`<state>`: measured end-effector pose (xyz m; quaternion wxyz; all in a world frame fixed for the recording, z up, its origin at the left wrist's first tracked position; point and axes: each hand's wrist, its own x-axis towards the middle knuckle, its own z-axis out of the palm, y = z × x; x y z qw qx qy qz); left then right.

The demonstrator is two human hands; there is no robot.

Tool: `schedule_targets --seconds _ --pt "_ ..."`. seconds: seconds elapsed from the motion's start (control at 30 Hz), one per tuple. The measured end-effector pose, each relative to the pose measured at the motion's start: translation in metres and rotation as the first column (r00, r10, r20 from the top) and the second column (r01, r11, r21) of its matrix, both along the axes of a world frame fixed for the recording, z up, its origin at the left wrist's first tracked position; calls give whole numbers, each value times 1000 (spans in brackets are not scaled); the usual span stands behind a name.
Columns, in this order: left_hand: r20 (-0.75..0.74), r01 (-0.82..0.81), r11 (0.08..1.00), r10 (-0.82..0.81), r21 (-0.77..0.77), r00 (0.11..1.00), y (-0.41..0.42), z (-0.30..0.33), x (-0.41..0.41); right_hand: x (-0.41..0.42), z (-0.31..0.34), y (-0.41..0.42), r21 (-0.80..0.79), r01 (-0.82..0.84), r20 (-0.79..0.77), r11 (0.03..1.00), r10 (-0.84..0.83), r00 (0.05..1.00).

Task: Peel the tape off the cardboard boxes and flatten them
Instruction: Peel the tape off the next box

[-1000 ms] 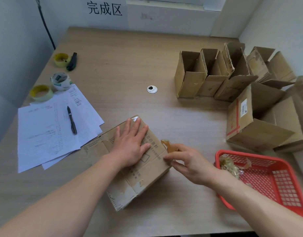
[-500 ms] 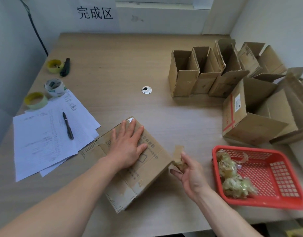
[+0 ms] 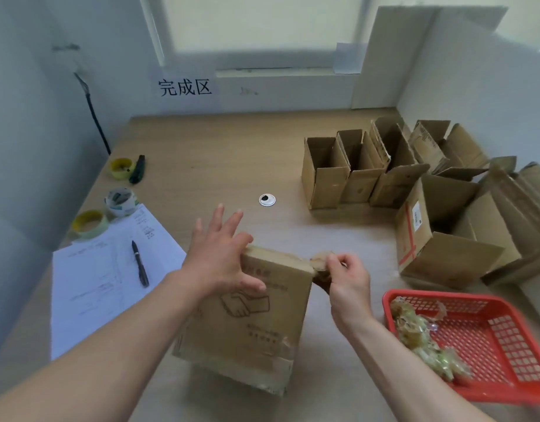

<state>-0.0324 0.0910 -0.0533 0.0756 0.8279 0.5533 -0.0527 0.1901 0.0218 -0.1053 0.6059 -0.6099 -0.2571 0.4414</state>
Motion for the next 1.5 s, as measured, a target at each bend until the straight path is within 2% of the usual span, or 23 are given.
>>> schedule_targets --seconds 0.1,0.17,0.23,0.3,0.37,0.5,0.63,0.7,0.77,0.83,0.9,1.1,1.23,1.27,1.3,1.33,1.43,1.47,1.5 --pt "86 71 997 -69 -20 994 -11 24 -4 -4 30 22 135 -117 11 984 117 993" --pt "159 103 990 -87 -93 983 -26 27 -7 -9 37 31 137 -144 40 980 140 989" --pt "191 122 982 -93 -146 977 -42 21 -9 -12 33 35 83 -129 74 988 123 990" --pt "204 63 985 -30 -159 978 -53 14 -8 -11 23 34 13 -107 81 994 106 991" --pt "212 1 993 25 -121 977 -59 9 -6 -9 14 29 -54 -88 80 995 92 993" --pt "227 -10 999 22 -53 974 -66 6 -3 -3 9 15 -163 -72 129 984 94 987" --pt "211 -60 998 62 -19 975 -75 1 1 3 16 5 -219 -59 86 974 80 993" --pt "204 -93 996 88 16 975 -85 -4 7 4 21 4 -245 -43 173 969 87 981" --pt "191 -127 990 114 56 975 -96 -9 14 1 26 3 -284 -62 385 957 173 907" --pt "175 -156 984 140 85 975 -103 -13 20 -5 33 -2 -379 -95 583 921 317 748" --pt "178 -175 979 155 104 972 -105 -14 23 -10 38 -5 -441 -96 678 893 401 617" --pt "156 -157 981 138 117 978 -108 -15 27 -7 39 -2 -331 -86 844 940 336 418" --pt "129 -142 983 126 116 984 -108 -14 28 -18 41 5 -219 -108 966 970 231 112" --pt "128 -147 982 132 114 983 -108 -15 28 -20 41 5 -193 -118 975 974 204 91" --pt "129 -150 982 135 117 983 -108 -15 29 -21 39 5 -166 -125 976 978 181 118" --pt "130 -150 981 134 119 982 -107 -14 29 -21 36 6 -148 -113 968 982 168 186" --pt "134 -153 983 139 102 981 -105 -13 28 -21 37 13 -183 15 836 983 148 529" --pt "136 -156 983 142 97 980 -104 -13 27 -22 38 17 -206 35 801 978 148 580" --pt "138 -159 983 146 94 980 -103 -13 25 -24 39 18 -202 23 813 979 154 562"
